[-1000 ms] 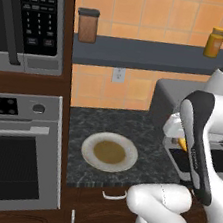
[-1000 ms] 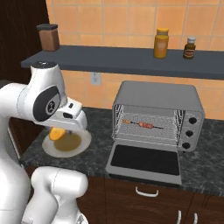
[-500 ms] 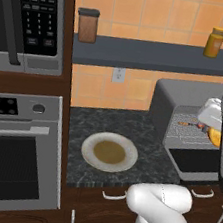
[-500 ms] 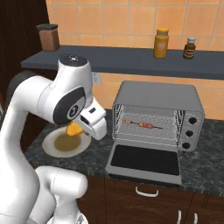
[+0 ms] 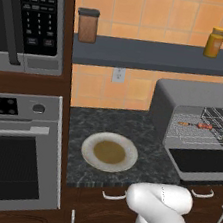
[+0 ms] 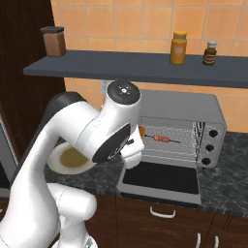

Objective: Pick up the kebab skewer and baguette bread, and place them inside the toaster oven. Close the toaster oven door and start by setting the timer.

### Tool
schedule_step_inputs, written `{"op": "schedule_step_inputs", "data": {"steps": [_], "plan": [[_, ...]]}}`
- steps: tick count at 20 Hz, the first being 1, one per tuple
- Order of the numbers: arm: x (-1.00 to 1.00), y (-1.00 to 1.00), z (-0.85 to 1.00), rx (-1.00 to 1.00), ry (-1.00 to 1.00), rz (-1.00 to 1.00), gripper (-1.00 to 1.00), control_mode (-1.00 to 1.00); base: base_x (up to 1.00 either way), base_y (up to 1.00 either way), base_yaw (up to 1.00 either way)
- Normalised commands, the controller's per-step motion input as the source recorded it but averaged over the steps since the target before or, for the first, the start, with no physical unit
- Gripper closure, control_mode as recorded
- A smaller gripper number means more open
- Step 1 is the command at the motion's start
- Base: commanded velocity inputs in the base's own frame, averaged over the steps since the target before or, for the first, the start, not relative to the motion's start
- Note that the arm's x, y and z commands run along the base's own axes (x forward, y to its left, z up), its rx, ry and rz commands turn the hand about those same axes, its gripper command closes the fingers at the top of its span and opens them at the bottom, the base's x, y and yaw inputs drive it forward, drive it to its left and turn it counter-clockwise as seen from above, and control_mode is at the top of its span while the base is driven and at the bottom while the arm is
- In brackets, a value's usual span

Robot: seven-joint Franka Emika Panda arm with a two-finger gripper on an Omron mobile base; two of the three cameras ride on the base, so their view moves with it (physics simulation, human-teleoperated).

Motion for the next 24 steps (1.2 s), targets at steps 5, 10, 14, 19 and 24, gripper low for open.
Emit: {"op": "schedule_step_inputs", "data": {"steps": [5,10,14,19,24], "plan": [[0.26,-0.1,-0.02,0.07,-0.13,-0.25,1.0,-1.0,0.0,0.0,0.0],[0.02,-0.02,-0.18,0.08,-0.05,-0.25,1.0,-1.0,0.0,0.0,0.0],[0.07,-0.27,-0.19,0.13,-0.01,-0.14,1.0,-1.0,0.0,0.0,0.0],[0.34,-0.24,0.0,0.06,0.0,-0.04,1.0,-1.0,0.0,0.0,0.0],[0.5,0.0,0.0,0.0,0.0,0.0,1.0,-1.0,0.0,0.0,0.0]]}}
